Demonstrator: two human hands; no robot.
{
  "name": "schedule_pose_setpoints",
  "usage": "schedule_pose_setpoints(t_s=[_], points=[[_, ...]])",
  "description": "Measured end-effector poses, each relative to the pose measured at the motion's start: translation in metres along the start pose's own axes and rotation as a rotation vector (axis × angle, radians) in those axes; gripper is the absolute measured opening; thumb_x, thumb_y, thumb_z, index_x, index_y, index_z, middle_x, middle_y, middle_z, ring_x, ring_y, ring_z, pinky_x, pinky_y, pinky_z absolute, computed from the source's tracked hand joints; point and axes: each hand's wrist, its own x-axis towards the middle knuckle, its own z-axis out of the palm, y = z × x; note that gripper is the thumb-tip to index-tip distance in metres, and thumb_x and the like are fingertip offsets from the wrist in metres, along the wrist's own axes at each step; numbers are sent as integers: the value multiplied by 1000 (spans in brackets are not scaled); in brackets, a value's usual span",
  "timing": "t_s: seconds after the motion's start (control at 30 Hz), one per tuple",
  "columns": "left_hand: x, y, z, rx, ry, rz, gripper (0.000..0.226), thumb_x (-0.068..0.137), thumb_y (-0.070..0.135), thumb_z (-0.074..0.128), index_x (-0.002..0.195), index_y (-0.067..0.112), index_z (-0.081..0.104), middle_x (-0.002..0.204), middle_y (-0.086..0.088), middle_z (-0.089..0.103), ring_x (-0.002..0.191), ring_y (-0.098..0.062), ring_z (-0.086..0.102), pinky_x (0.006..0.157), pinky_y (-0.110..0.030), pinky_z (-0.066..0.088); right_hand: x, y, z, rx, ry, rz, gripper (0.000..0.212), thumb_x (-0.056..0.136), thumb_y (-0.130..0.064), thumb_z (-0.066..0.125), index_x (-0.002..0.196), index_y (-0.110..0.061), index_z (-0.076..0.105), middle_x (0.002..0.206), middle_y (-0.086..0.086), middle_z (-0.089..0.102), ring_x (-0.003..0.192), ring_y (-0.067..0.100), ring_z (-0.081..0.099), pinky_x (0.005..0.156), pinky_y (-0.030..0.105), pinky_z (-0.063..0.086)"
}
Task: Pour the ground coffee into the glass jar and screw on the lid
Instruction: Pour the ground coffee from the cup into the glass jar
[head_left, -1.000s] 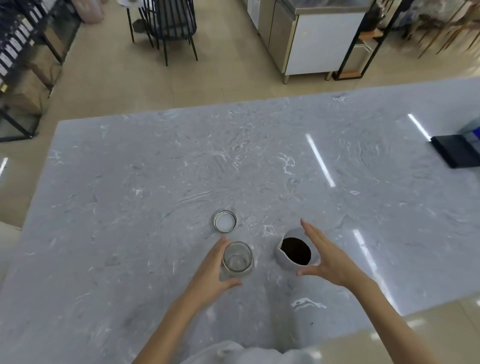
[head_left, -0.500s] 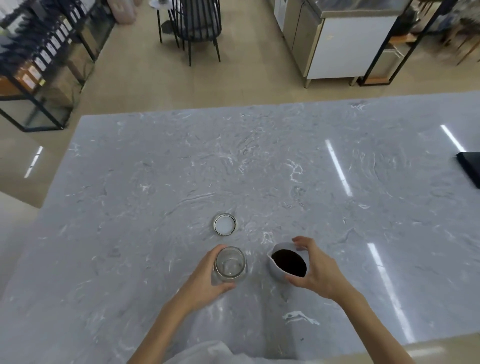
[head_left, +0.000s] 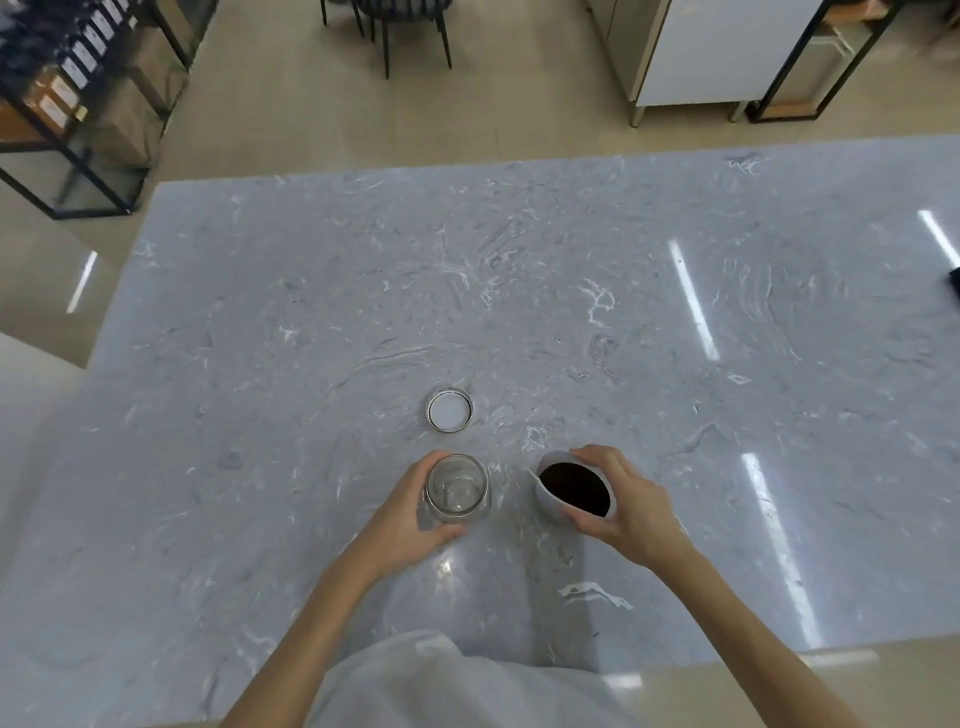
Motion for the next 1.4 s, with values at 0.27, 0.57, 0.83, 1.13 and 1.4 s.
schedule_pose_setpoints(t_s=[0.27, 0.57, 0.83, 1.13, 1.4], points=[[0, -1, 1, 43, 20, 15, 87, 72, 49, 83, 139, 59, 29, 139, 39, 36, 133, 10, 37, 103, -16, 30, -3, -6, 1, -60, -2, 97, 55, 81, -55, 71, 128, -39, 49, 122, -26, 59, 107, 3, 59, 71, 20, 46], [0, -2, 1, 66, 15, 32, 87, 73, 50, 81, 139, 60, 26, 140, 39, 34, 135, 8, 35, 105, -16, 28, -9, -17, 23, -93, 166, 139, 67, 71, -70, 66, 120, -26, 56, 115, -12, 64, 109, 14, 58, 65, 23, 49], [3, -9, 4, -6, 20, 35, 88, 71, 50, 83, 142, 52, 30, 143, 33, 38, 138, 2, 37, 109, -21, 30, -3, -9, 15, 43, 15, 178, 83, 69, -48, 85, 135, -23, 41, 134, -6, 52, 112, 16, 61, 80, 27, 52], [19, -30, 9, -60, -6, -13, 107, 48, 59, 93, 140, 59, 37, 126, 0, 51, 87, -4, 56, 79, -13, 46, 13, -44, -28, 30, -30, 90, 77, 66, -52, 85, 132, -37, 48, 126, -24, 59, 117, -7, 56, 95, 28, 50], [22, -30, 18, -103, 13, 19, 97, 54, 58, 90, 133, 61, 35, 123, 4, 51, 78, 1, 54, 75, -18, 49, 30, -108, -49, -319, -159, -82, 70, 74, -60, 74, 135, -38, 48, 131, -24, 56, 108, 7, 62, 82, 29, 52]])
